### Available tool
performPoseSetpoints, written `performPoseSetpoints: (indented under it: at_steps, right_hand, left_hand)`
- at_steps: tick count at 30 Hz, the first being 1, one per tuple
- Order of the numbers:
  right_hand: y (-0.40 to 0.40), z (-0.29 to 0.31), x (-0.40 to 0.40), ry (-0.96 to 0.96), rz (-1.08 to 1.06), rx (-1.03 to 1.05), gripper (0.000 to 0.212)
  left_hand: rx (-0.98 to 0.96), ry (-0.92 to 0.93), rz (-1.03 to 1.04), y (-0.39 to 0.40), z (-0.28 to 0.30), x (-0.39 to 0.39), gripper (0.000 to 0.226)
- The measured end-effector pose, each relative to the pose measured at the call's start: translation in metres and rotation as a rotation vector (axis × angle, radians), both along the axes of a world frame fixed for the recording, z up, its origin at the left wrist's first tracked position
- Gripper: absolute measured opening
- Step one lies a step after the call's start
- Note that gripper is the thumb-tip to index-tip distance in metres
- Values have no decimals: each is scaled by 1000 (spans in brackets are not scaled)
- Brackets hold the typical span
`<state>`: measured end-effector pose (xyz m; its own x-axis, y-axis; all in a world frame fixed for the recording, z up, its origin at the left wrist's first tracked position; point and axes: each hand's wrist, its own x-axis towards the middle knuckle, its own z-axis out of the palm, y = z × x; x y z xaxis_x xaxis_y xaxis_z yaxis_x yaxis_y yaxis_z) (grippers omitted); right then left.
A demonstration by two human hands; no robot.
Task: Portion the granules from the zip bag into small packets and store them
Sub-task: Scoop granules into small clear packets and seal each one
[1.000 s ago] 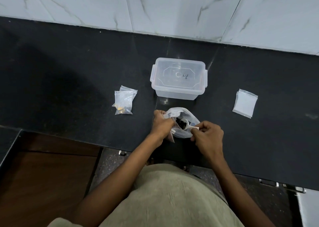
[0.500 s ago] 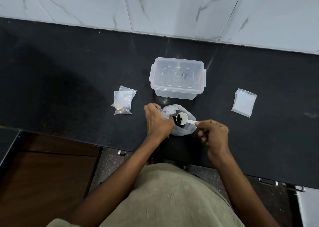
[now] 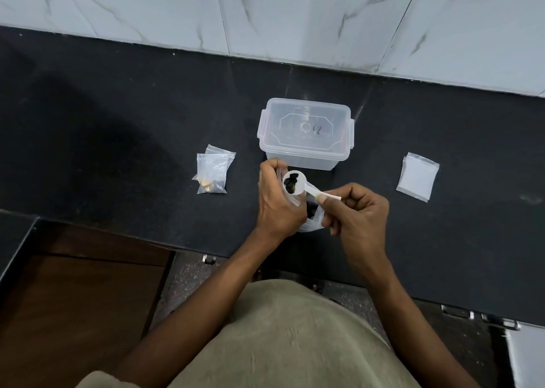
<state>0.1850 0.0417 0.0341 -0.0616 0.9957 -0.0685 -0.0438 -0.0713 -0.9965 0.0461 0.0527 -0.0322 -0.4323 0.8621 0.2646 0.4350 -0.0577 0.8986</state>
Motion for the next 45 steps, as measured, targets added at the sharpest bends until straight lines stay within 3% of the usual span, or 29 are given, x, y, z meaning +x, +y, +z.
performPoseSetpoints:
  at_steps: [7, 12, 17, 28, 41, 45]
  right_hand:
    - [-1, -4, 2, -94, -50, 35, 13]
    - [-4, -3, 3, -217, -2, 209, 12]
    - [-4, -3, 2, -351, 67, 371, 12]
    - [-4, -5, 4, -612, -11, 718, 5]
    - [-3, -8, 9, -655, -75, 847, 6]
    - [-3, -4, 4, -521, -68, 679, 4]
  left_hand:
    - [11, -89, -90, 2, 2, -1, 62]
    - [-6, -78, -128, 4, 3, 0, 61]
    - [-14, -100, -124, 8, 3, 0, 77]
    - [92, -248, -79, 12, 24, 8, 53]
    - [121, -260, -72, 18, 26, 13, 56]
    - [119, -254, -70, 19, 25, 14, 51]
